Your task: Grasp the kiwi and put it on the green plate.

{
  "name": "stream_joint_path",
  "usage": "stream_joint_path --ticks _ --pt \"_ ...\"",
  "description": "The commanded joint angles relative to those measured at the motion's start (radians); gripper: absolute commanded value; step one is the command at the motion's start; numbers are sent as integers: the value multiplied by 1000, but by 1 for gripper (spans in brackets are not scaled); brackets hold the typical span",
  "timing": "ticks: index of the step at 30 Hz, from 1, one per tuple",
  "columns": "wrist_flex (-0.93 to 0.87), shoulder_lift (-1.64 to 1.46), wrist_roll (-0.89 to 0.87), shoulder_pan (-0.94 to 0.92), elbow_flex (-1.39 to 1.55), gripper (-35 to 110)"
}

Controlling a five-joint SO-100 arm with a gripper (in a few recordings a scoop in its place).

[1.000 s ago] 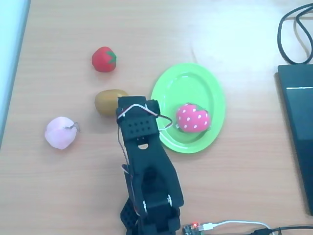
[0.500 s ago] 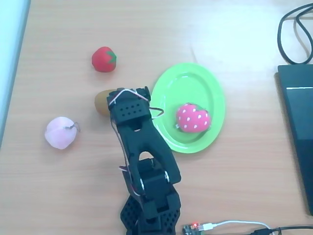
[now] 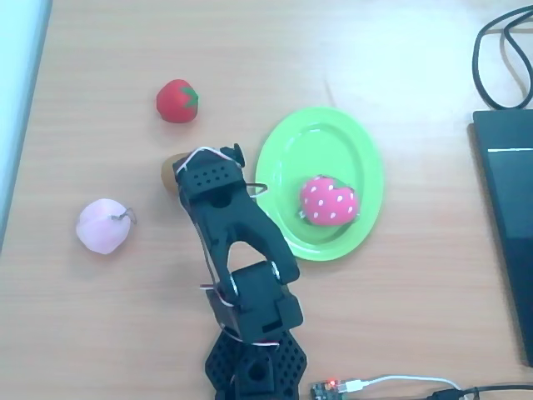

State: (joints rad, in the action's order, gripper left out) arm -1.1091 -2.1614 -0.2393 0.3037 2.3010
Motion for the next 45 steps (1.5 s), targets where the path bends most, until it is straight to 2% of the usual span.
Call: stream_joint_path --ticks 1,35,45 --pt "14 18 -9 14 -34 44" --pt "117 388 -61 25 -241 46" --pt "141 443 -66 25 -270 39"
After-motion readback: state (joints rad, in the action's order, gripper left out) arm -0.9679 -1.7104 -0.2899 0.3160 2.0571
